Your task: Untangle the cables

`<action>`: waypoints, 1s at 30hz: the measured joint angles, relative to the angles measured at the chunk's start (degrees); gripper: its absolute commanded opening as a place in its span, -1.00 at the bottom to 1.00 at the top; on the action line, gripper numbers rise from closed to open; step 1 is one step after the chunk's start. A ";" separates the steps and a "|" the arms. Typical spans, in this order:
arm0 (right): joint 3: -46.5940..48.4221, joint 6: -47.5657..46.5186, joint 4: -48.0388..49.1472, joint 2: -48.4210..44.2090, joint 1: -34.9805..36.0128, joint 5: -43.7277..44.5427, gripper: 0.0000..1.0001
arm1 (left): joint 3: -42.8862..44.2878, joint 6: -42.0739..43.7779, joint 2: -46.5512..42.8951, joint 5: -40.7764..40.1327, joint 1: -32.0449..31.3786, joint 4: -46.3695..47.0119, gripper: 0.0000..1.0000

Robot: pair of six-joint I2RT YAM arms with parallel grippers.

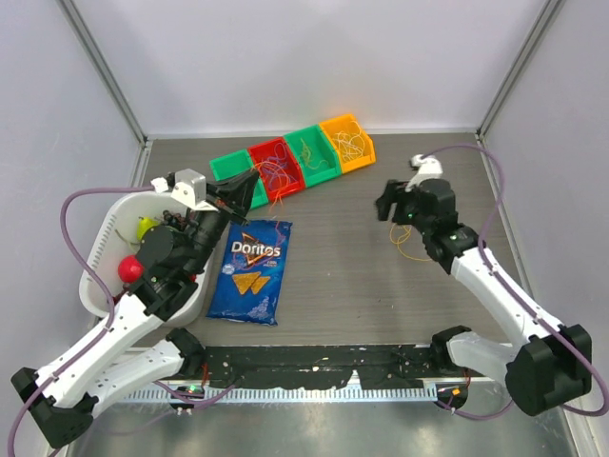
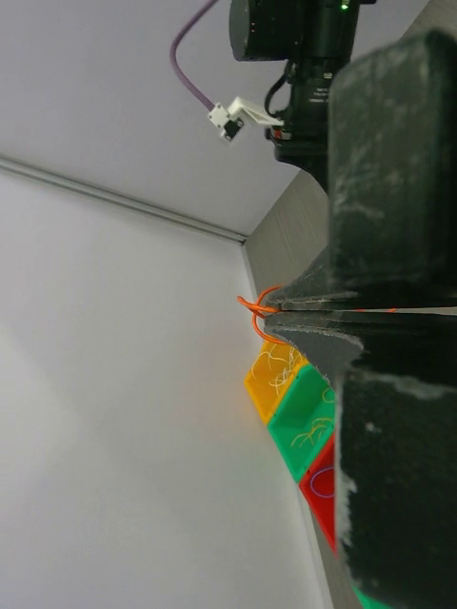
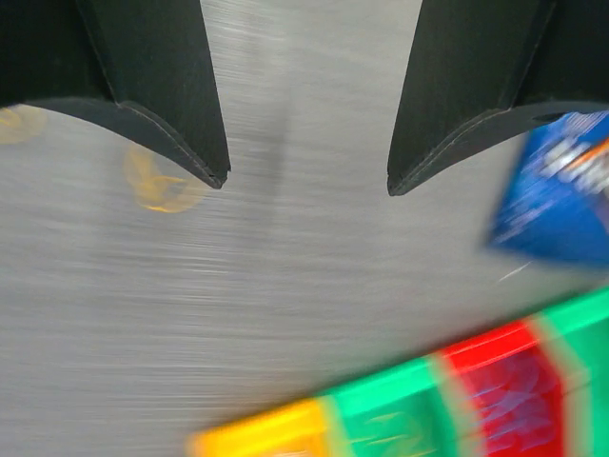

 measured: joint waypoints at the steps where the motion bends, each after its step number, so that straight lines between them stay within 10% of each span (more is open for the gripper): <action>1: -0.46 -0.98 2.14 -0.11 2.60 -4.09 0.47 | 0.26 -0.31 0.28 0.42 0.00 -0.28 -1.00; 7: -5.60 -1.16 18.99 3.91 19.65 -21.86 0.43 | 0.39 -1.03 0.83 1.05 -0.09 -0.90 -1.00; 15: -5.31 0.07 35.36 16.48 36.33 -20.06 0.41 | 0.39 -0.92 1.07 0.61 -0.09 -1.33 -1.00; 30: -4.35 -0.57 48.70 20.61 42.49 -9.53 0.02 | 0.39 -0.85 0.87 0.02 -0.09 -1.36 -1.00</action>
